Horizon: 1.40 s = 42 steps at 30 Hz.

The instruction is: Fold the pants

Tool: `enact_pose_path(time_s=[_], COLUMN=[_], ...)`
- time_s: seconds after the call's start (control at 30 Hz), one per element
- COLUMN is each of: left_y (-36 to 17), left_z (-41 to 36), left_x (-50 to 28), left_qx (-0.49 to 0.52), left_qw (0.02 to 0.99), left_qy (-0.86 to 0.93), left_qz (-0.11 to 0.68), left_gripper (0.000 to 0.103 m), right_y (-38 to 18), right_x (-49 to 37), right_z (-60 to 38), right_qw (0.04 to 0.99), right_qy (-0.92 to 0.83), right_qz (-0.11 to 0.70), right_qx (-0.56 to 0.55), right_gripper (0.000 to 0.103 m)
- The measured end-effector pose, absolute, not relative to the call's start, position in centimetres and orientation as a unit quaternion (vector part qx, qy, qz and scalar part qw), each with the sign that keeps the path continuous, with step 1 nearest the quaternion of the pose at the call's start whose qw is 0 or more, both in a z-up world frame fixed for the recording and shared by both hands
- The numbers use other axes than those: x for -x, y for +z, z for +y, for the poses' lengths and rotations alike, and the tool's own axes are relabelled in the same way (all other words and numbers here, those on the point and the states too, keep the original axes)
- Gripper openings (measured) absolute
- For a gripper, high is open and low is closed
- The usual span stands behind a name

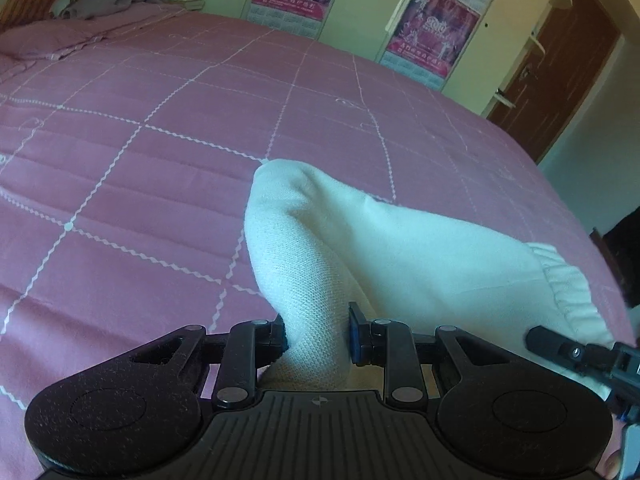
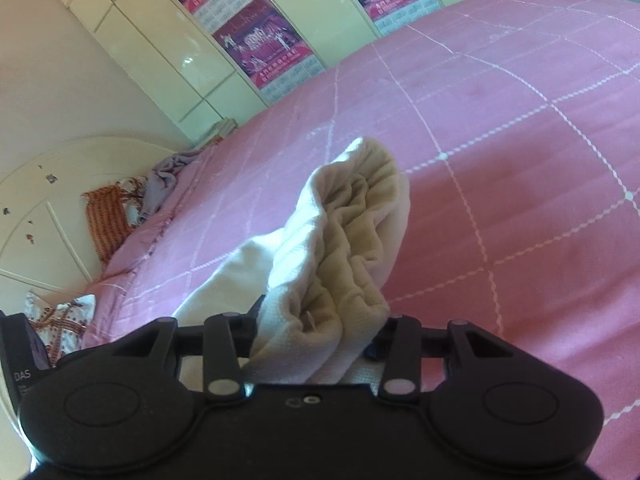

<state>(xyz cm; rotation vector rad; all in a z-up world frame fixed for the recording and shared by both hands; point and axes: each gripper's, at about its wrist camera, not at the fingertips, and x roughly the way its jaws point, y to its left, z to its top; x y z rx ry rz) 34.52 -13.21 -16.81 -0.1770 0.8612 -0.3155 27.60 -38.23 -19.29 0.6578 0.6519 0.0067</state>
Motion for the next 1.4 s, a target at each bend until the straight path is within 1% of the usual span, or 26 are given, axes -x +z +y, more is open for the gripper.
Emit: enact_pose_path(time_s=[0.03,0.07,0.1,0.17,0.23,0.27,0.3,0.33,0.43,0.47,0.53,0.6,0.63,0.67,0.73,0.8,0.9,0.93,1.07,1.13,1.2,1.23,1.33,1.4], left_y=[-17.5,-18.7,-19.6,-19.8,-19.4,-19.2,-18.8,-18.4,-16.7,-16.2,-15.4,-15.2,-15.5,-15.9,-17.2,-18.0,-18.1,-18.1,-18.2,-17.5,-17.5,-18.1,-18.5,-18.1], left_z=[-13.5,-13.5,-13.2,-12.9,-12.7,-12.5,-12.3,-12.2,-11.6,-11.4,-11.6,-12.2,-12.7,-13.0,-13.7,-13.9,-13.9,-13.7,-13.4,-13.0,-12.7,-12.7,-12.8,-12.7], left_x=[-34.4,-34.6,-34.3,-33.7,-33.6,-33.5,-33.3,-32.8,-30.1,-29.3,-27.9,-26.9,-26.6,-26.3,-26.1,-25.2,-24.4,-24.2,-23.8,-23.6,-23.4,-23.8,-23.7,-23.6], left_qx=[0.06,0.046,0.043,0.039,0.038,0.038,0.036,0.03,0.016,0.018,0.01,-0.011,-0.025,-0.033,-0.057,-0.084,-0.091,-0.09,-0.098,-0.091,-0.084,-0.085,-0.092,-0.092], left_qw=[0.892,0.884,0.882,0.888,0.886,0.886,0.887,0.891,0.91,0.913,0.917,0.92,0.917,0.916,0.908,0.913,0.915,0.915,0.916,0.92,0.926,0.92,0.917,0.918], left_qy=[-0.144,-0.139,-0.14,-0.139,-0.144,-0.144,-0.143,-0.141,-0.139,-0.143,-0.148,-0.153,-0.154,-0.153,-0.145,-0.145,-0.15,-0.15,-0.158,-0.156,-0.145,-0.146,-0.144,-0.146], left_qz=[0.424,0.444,0.448,0.437,0.439,0.439,0.437,0.43,0.391,0.382,0.369,0.361,0.366,0.371,0.389,0.371,0.364,0.363,0.354,0.347,0.339,0.353,0.361,0.358], left_gripper=[0.029,0.034,0.041,0.047,0.047,0.047,0.047,0.047,0.047,0.047,0.047,0.047,0.047,0.047,0.047,0.047,0.047,0.047,0.047,0.047,0.047,0.047,0.047,0.047], right_y=[-19.9,-20.7,-21.5,-23.4,-24.0,-23.8,-23.5,-23.0,-20.7,-19.7,-18.0,-16.9,-16.5,-16.5,-17.1,-18.5,-21.3,-21.9,-21.9,-21.6,-20.8,-20.5,-21.9,-21.6], right_x=[-27.8,-27.9,-27.9,-27.6,-26.9,-26.4,-26.1,-25.7,-24.2,-23.7,-22.8,-22.3,-22.0,-21.7,-21.8,-21.9,-22.9,-22.8,-22.9,-22.8,-22.2,-21.7,-22.2,-21.7], right_z=[-38.5,-38.9,-39.3,-39.4,-38.8,-38.5,-38.4,-38.3,-38.2,-37.7,-36.6,-34.9,-33.9,-32.9,-31.4,-30.5,-30.5,-30.8,-30.8,-31.5,-32.0,-32.1,-32.3,-32.7], right_qw=[0.893,0.889,0.884,0.875,0.881,0.886,0.888,0.89,0.908,0.916,0.932,0.944,0.948,0.951,0.95,0.943,0.921,0.92,0.92,0.919,0.924,0.928,0.917,0.92], right_qy=[-0.004,-0.013,-0.028,-0.056,-0.064,-0.073,-0.082,-0.089,-0.102,-0.102,-0.104,-0.101,-0.098,-0.094,-0.084,-0.083,-0.095,-0.096,-0.099,-0.097,-0.094,-0.094,-0.095,-0.093], right_qz=[0.319,0.328,0.341,0.379,0.384,0.379,0.375,0.369,0.334,0.324,0.303,0.289,0.285,0.282,0.296,0.32,0.377,0.38,0.379,0.379,0.363,0.352,0.382,0.372], right_qx=[-0.318,-0.319,-0.318,-0.296,-0.267,-0.257,-0.253,-0.253,-0.23,-0.213,-0.17,-0.126,-0.103,-0.081,-0.046,-0.027,-0.01,-0.016,-0.026,-0.049,-0.075,-0.076,-0.069,-0.087], right_gripper=[0.043,0.044,0.047,0.053,0.06,0.068,0.071,0.071,0.07,0.068,0.061,0.046,0.042,0.036,0.032,0.026,0.026,0.026,0.027,0.027,0.028,0.028,0.029,0.03])
